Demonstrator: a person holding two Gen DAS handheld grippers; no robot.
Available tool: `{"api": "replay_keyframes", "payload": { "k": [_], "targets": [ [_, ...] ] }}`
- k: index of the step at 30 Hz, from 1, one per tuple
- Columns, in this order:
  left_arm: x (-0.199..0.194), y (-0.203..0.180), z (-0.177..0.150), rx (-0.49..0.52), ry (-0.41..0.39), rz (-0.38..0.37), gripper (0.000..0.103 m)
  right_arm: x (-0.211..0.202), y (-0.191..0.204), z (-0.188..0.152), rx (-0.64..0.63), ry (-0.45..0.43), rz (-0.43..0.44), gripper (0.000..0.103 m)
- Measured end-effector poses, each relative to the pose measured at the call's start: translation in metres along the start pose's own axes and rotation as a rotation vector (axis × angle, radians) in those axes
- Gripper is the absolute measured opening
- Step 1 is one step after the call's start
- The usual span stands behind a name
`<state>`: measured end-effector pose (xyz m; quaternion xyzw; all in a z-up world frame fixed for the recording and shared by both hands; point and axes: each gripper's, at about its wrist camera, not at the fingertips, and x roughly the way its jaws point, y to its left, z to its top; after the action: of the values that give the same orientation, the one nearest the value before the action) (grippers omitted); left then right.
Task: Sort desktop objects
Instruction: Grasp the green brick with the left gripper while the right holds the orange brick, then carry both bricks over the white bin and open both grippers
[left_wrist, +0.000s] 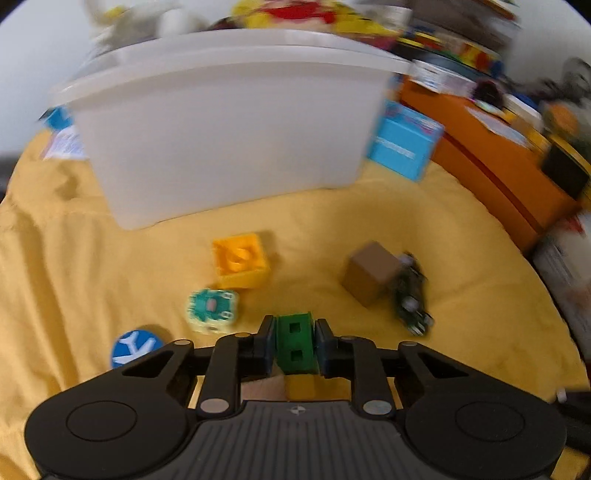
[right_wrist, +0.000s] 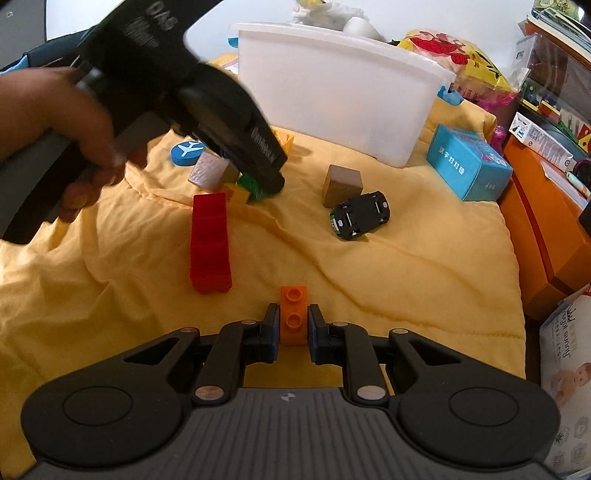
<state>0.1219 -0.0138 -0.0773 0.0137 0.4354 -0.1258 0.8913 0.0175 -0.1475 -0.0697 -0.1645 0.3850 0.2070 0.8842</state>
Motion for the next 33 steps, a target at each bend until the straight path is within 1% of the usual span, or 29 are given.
{"api": "replay_keyframes", "payload": {
  "k": [1,3,6,7,9,11,13,16,17,20,23,24,25,30,33],
  "targets": [
    [-0.006,-0.002,-0.002,0.015,-0.015,-0.012,0.025,0.001,0.0,0.001,0.0,0.001,0.001,0.018],
    [-0.032,-0.005,-0.009,0.059,-0.073,-0.03,0.025,0.002,0.0,0.002,-0.004,0.001,0.003,0.018],
    [-0.081,-0.005,-0.027,0.141,-0.141,-0.002,0.025,0.002,0.001,0.002,-0.009,0.003,0.005,0.018],
    [-0.092,-0.003,-0.034,0.16,-0.142,0.013,0.025,0.002,0.001,0.001,-0.01,0.002,0.005,0.018],
    [-0.105,0.0,-0.057,0.183,-0.113,0.058,0.025,0.002,0.001,0.001,-0.01,-0.001,0.006,0.018],
    [-0.101,0.005,-0.081,0.161,-0.055,0.084,0.025,0.002,0.002,0.001,-0.013,-0.005,0.006,0.018],
    [-0.094,0.011,-0.102,0.108,-0.001,0.076,0.025,0.002,0.002,0.0,-0.016,-0.009,0.005,0.019],
    [-0.088,0.011,-0.119,0.101,0.004,0.096,0.026,0.002,0.003,0.001,-0.023,-0.009,-0.002,0.019],
    [-0.088,0.011,-0.122,0.093,-0.01,0.1,0.027,0.002,0.004,0.001,-0.027,-0.009,-0.006,0.019],
    [-0.09,0.013,-0.123,0.083,-0.018,0.109,0.033,0.001,0.006,0.001,-0.037,-0.005,-0.013,0.019],
    [-0.091,0.014,-0.124,0.066,-0.023,0.079,0.032,0.0,0.004,-0.001,-0.012,-0.007,-0.006,0.019],
    [-0.091,0.014,-0.125,0.065,-0.025,0.067,0.027,0.0,0.002,-0.001,0.004,-0.006,-0.002,0.019],
    [-0.092,0.012,-0.126,0.068,-0.026,0.059,0.024,0.0,0.001,-0.001,0.017,-0.004,0.0,0.019],
    [-0.093,0.012,-0.124,0.062,-0.029,0.039,0.024,0.0,0.002,-0.001,0.034,0.001,-0.005,0.018],
    [-0.102,0.014,-0.115,0.067,-0.062,0.038,0.024,-0.002,0.001,0.003,0.044,0.018,0.01,0.017]
  ]
}}
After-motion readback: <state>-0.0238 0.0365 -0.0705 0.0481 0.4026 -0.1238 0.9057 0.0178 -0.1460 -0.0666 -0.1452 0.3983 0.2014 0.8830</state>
